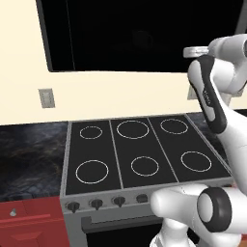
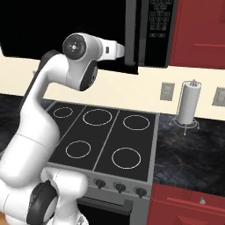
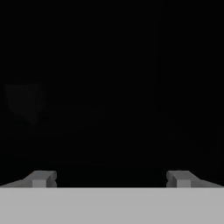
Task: Pick the mug from the counter and place it inside the microwave. Then close the microwave.
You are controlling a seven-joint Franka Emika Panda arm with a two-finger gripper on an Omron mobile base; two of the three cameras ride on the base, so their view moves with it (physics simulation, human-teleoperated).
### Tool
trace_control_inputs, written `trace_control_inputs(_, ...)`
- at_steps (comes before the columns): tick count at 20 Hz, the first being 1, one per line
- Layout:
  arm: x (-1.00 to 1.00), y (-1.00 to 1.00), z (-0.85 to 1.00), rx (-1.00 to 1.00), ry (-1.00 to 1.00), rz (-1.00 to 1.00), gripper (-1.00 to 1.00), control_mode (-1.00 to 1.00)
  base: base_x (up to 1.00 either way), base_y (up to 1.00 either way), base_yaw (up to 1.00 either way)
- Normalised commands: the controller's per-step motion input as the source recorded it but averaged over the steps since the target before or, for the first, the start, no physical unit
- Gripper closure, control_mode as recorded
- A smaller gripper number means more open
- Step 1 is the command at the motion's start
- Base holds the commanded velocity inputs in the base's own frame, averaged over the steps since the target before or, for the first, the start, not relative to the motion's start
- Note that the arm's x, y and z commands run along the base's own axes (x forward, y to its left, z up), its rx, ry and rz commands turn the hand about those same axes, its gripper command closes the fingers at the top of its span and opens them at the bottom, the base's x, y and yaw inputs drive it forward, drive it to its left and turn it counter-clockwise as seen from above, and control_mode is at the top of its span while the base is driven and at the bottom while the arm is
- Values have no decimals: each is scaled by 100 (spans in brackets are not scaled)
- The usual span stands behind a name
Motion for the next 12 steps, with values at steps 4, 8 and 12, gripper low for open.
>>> trace_control_inputs(4, 54, -11, -3, 5, -3, 0, -100, -100, 0, 0, 0)
trace_control_inputs(8, 56, -13, -8, 5, -3, 0, -100, -100, 0, 0, 0)
trace_control_inputs(12, 46, -11, -22, 2, -1, 0, -100, -100, 0, 0, 0)
